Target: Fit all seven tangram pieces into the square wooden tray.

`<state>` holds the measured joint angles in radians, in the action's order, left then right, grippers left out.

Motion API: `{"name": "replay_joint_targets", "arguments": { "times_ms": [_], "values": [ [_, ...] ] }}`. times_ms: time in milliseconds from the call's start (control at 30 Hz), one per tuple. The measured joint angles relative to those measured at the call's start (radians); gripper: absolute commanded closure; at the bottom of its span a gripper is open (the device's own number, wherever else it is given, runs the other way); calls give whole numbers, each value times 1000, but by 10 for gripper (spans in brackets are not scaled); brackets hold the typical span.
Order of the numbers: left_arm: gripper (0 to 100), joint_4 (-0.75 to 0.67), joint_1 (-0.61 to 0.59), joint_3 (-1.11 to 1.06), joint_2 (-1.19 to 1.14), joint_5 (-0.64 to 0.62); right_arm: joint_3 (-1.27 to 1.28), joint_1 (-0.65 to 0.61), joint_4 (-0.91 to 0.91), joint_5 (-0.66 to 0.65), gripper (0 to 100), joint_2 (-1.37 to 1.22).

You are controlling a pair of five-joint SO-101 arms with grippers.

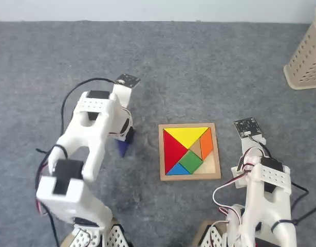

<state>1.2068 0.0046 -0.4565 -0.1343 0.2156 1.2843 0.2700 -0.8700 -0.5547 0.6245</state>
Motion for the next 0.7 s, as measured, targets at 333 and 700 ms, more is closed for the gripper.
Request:
{"name": "replay_joint_targets", "arguments": {
  "times_ms": [333, 700],
  "values": [
    [837, 9, 161, -163, 219, -17, 0, 0, 0, 0, 908, 0],
    [837, -89, 149, -172, 95, -11, 0, 0, 0, 0, 908, 0]
  ]
}}
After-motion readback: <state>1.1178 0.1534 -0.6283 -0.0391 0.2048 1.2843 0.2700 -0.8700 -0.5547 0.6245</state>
